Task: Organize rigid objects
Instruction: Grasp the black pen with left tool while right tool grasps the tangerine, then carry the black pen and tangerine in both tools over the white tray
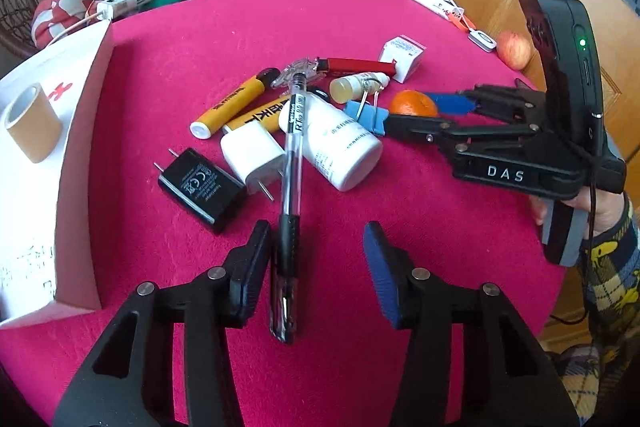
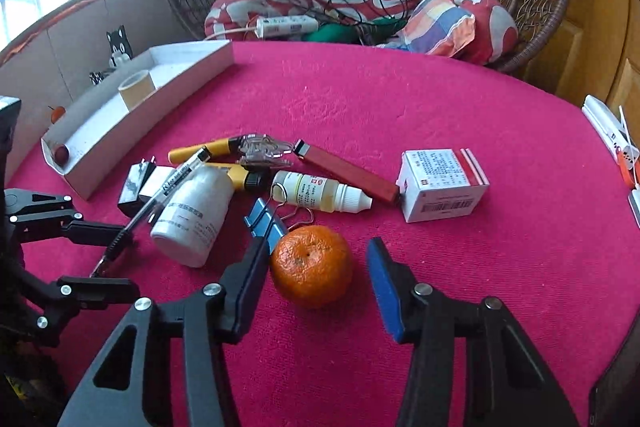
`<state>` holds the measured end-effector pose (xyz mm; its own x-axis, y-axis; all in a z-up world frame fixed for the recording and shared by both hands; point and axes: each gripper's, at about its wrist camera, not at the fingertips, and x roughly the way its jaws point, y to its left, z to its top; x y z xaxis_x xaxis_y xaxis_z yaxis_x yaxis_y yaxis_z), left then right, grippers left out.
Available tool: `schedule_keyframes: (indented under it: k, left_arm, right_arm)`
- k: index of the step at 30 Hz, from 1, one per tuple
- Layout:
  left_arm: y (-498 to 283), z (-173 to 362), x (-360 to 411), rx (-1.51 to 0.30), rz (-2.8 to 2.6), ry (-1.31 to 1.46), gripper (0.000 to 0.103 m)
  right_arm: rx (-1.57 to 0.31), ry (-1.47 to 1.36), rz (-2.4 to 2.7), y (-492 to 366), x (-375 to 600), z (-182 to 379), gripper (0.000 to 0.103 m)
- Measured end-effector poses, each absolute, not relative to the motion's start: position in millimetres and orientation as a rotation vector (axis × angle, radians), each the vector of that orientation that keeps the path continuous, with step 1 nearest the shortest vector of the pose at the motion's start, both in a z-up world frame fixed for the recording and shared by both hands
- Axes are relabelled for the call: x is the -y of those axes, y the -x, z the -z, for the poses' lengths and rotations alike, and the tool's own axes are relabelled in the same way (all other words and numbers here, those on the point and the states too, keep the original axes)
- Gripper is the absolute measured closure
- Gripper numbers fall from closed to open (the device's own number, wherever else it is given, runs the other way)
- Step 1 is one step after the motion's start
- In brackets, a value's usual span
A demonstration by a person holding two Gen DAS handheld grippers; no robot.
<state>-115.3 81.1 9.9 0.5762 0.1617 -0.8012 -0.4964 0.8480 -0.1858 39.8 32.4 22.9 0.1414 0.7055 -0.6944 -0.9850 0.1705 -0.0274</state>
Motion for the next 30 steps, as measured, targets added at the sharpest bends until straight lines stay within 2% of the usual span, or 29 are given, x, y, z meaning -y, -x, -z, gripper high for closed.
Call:
schedule_keyframes:
  k: [3,4,6,11,24,30]
  left_arm:
    - [119,-9,-83,-0.871,-0.419,0.42,0.073]
    - [120,-8,-83,-0.873,-0.428,0.41,0.082]
    - [123,-8,-83,-0.867,-0.438,0.401,0.091]
    - [131,-12,-78,-0.824,-0.42,0.387,0.091]
    - [172,-75,-85,-0.567,-0.508,0.338,0.092]
    - [201,-87,-99,-0.498,-0.561,0.368,0.093]
  right_arm:
    - [-0.618,0.561,-1.306,-39,-32,-22,0.061]
    - [-0.619,0.559,-1.304,-39,-30,-22,0.062]
    - [-0.62,0.552,-1.295,-38,-29,-22,0.062]
    - [-0.606,0.482,-1.28,-37,-20,-33,0.062]
    - [-0.352,0.232,-1.303,-22,25,-132,0.062]
    - [-0.305,0.212,-1.355,-3,12,-150,0.062]
